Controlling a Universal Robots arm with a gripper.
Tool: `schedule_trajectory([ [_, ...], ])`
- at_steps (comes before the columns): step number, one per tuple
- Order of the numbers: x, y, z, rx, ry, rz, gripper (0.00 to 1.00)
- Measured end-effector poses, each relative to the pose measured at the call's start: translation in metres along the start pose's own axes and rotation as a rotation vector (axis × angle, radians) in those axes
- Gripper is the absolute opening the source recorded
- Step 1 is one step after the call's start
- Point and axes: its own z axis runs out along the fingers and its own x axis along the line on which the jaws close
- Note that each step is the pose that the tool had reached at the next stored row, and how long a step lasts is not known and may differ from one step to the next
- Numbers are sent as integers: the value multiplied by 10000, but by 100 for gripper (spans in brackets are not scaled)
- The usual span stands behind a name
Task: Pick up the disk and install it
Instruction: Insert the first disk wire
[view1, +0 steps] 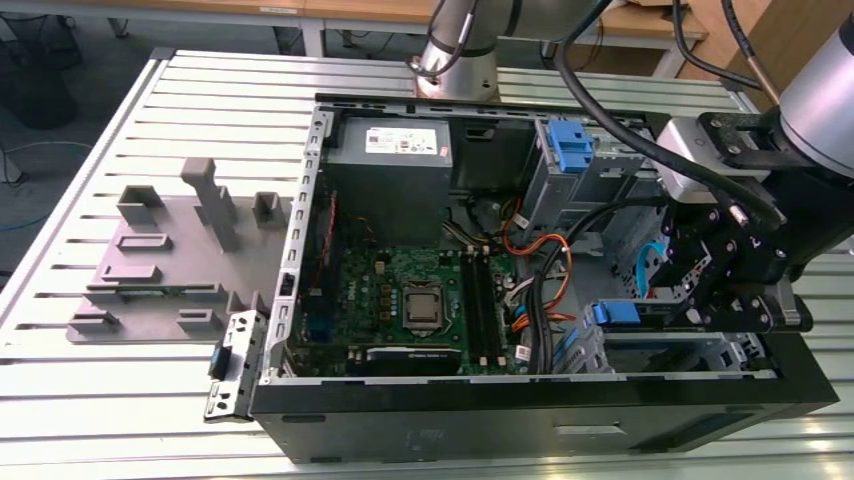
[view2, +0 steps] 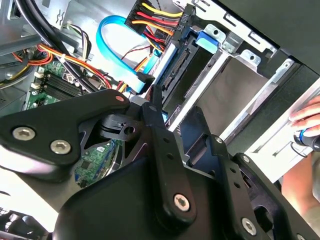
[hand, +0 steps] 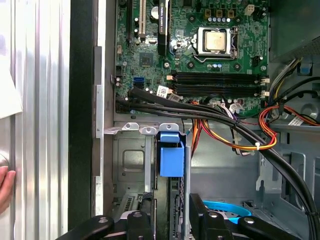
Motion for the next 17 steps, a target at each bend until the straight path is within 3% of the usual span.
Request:
schedule_trajectory([
  [9, -7, -1, -107, 0, 0, -1, 42],
  [17, -13, -1, -156, 0, -4, 0, 42],
])
